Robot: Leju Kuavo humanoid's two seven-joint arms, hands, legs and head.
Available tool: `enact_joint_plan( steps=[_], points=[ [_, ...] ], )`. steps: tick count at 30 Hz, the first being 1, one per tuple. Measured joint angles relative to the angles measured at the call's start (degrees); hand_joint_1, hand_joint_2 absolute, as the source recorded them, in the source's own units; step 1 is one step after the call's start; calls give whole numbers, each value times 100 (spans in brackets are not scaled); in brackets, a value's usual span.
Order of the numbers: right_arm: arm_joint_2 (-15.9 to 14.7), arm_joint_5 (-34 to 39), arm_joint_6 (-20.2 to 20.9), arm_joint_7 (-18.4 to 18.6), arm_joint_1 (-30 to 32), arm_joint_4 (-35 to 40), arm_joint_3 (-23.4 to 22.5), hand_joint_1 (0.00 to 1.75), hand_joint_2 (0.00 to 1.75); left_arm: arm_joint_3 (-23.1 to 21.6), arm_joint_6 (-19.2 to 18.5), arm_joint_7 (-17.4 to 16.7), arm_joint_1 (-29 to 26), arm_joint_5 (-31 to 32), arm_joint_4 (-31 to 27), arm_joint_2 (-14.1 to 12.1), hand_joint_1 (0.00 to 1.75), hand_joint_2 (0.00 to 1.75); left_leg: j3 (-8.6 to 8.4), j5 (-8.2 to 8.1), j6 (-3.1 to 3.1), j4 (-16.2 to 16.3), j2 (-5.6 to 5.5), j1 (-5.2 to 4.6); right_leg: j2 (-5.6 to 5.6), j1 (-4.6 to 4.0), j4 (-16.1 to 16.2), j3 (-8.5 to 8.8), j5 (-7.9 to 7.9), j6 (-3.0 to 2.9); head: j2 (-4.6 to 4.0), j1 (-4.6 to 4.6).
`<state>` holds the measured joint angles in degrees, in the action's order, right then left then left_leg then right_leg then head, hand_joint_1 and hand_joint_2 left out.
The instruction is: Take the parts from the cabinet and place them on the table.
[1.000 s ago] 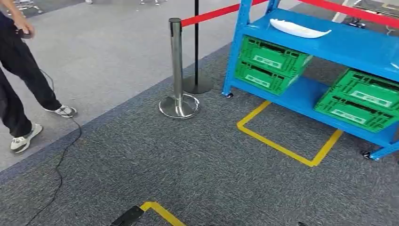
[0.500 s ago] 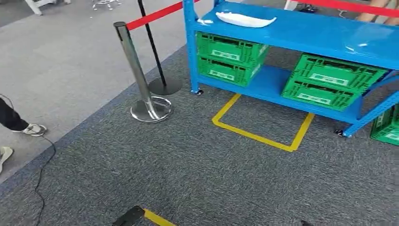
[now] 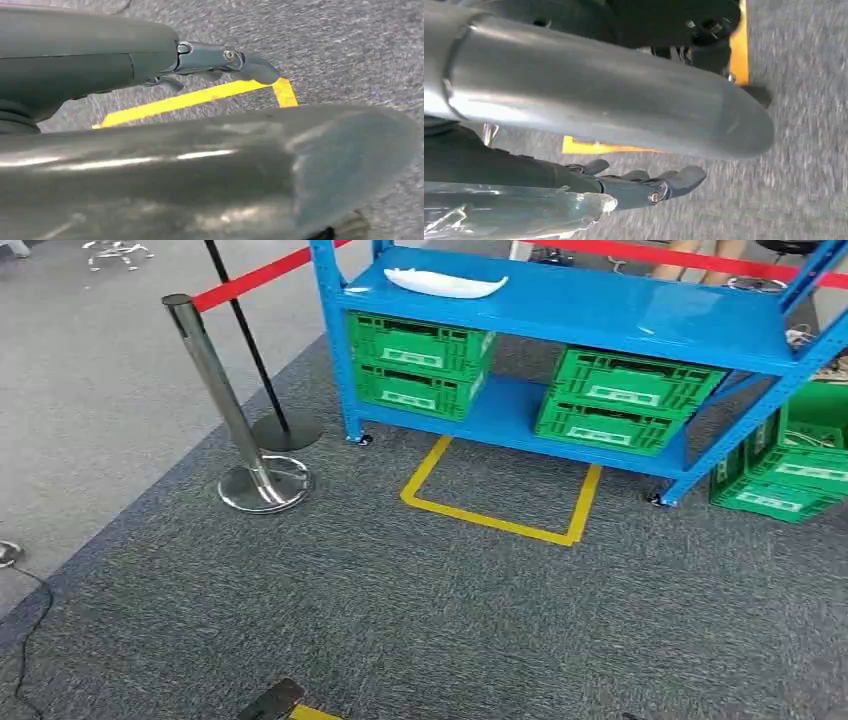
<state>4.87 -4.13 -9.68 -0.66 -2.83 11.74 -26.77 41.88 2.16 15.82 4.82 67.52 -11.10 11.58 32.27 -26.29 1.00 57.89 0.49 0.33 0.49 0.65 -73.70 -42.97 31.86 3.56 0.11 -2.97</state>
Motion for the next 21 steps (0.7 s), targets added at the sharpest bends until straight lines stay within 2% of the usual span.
enact_joint_plan(
  steps=[1, 2, 3, 4, 5, 6, 7, 10, 11, 12, 13, 14, 15, 16, 17, 18, 19, 20, 21],
  points=[
    [0, -17, -2, 0, 1, 0, 7, 0, 0, 2, 2, 0, -4, 0, 0, -2, 0, 0, -2, -6, 9, 1, 79, -12, -6, 0, -304, -127, 83, 7, 0, -4],
    [-2, -37, -9, -2, 16, 0, 9, 0, 0, 0, 7, 2, -1, 0, 0, -2, 0, 0, -9, -10, 11, 2, 140, -19, -6, -1, -315, -110, 25, 8, 0, 0],
    [-2, -50, -11, -2, 29, 0, 11, 0, 0, 0, 11, 13, 3, 0, 0, -2, 0, 0, -20, -19, 8, 3, 195, -20, -10, -2, -90, 33, -131, 3, 0, -7],
    [-2, -55, -11, 4, 33, -2, 20, 0, 0, 0, 13, 22, 7, 0, 0, 0, 0, 0, -39, -31, -6, 3, 255, -20, -40, -3, 374, 304, -363, -12, 0, -2],
    [-2, -61, -13, 15, 26, -2, 33, 0, 0, 0, 18, 31, 9, 2, 0, 4, 0, 0, -67, -49, -21, 4, 312, -20, -143, -6, 944, 636, -588, -23, 0, -7],
    [-2, -68, -13, 35, 7, -2, 46, 0, 0, 0, 20, 33, 10, 0, 0, 4, 0, 0, -95, -72, -52, 7, 367, -32, -389, -29, 1365, 851, -597, -33, 0, -7],
    [0, -70, -11, 50, -12, -2, 52, 0, 0, 0, 24, 33, 14, 0, 0, 4, 0, 0, -95, -97, -87, 33, 408, -75, -364, -49, 1399, 920, -605, -88, 0, 11],
    [4, -107, -11, 77, 9, -20, 76, 0, 0, 2, 20, 33, 18, -26, 0, 9, 0, 0, -117, -73, -157, -2, 527, -52, -199, -88, 1375, 854, -617, -172, 0, 4],
    [6, -120, -15, 85, 15, -22, 90, 0, 0, 2, 20, 31, 24, -35, 0, 7, 0, 0, -123, -102, -200, 2, 551, -52, -144, -58, 1425, 879, -644, -216, 0, 4],
    [13, -138, -20, 87, 26, -24, 94, 0, 0, 2, 20, 20, 31, -35, 0, 7, 0, 0, -96, -181, -245, 84, 332, -33, -96, -28, 1446, 889, -664, -247, 0, 15],
    [9, -146, -50, 85, 7, -22, 94, 0, 0, 2, 28, 15, 29, -44, 0, 7, 0, 0, 31, -375, -266, 370, 130, -28, -61, -9, 1448, 885, -675, -272, 0, 33],
    [9, -146, -81, 85, -10, -24, 94, 0, 0, 2, 31, 13, 19, -44, 0, 7, 0, 0, 228, -589, -283, 792, 41, -17, -13, -2, 1448, 879, -680, -292, 0, 39],
    [9, -151, -85, 83, -15, -22, 94, 0, 0, 2, 33, 11, 5, -42, 0, 7, 0, 0, 457, -779, -295, 1255, 3, -11, 37, -2, 1448, 877, -678, -301, 0, 44],
    [11, -162, -96, 81, -12, -24, 94, 0, 0, 2, 37, -2, -8, -42, 0, 7, 0, 0, 672, -891, -303, 1648, -13, -11, 95, -2, 1447, 875, -678, -301, 0, 44],
    [11, -170, -103, 79, -3, -24, 94, 0, 0, 2, 39, -7, -14, -42, 0, 7, 0, 0, 762, -833, -306, 1755, -16, -10, 148, 1, 1447, 879, -678, -300, 0, 41],
    [11, -177, -107, 79, 6, -24, 94, 0, 0, 2, 42, -9, -14, -42, 0, 7, 0, 0, 725, -654, -305, 1609, -17, -7, 186, 5, 1446, 882, -678, -299, 0, 44],
    [11, -183, -107, 79, 7, -24, 94, 0, 0, 4, 42, -11, -10, -44, 0, 4, 0, 0, 569, -380, -302, 1240, -18, 3, 218, 15, 1445, 886, -681, -292, 0, 44],
    [11, -190, -107, 77, 4, -24, 96, 0, 0, 4, 42, -17, -3, -42, 0, 2, 0, 0, 345, -115, -305, 759, -25, 17, 258, 27, 1444, 893, -684, -277, 0, 42],
    [11, -203, -107, 63, 1, -24, 96, 0, 0, 4, 42, -28, 6, -42, 0, 0, 0, 0, 118, 72, -323, 301, -66, 44, 289, 30, 1443, 897, -683, -240, 0, 46]
  ],
)
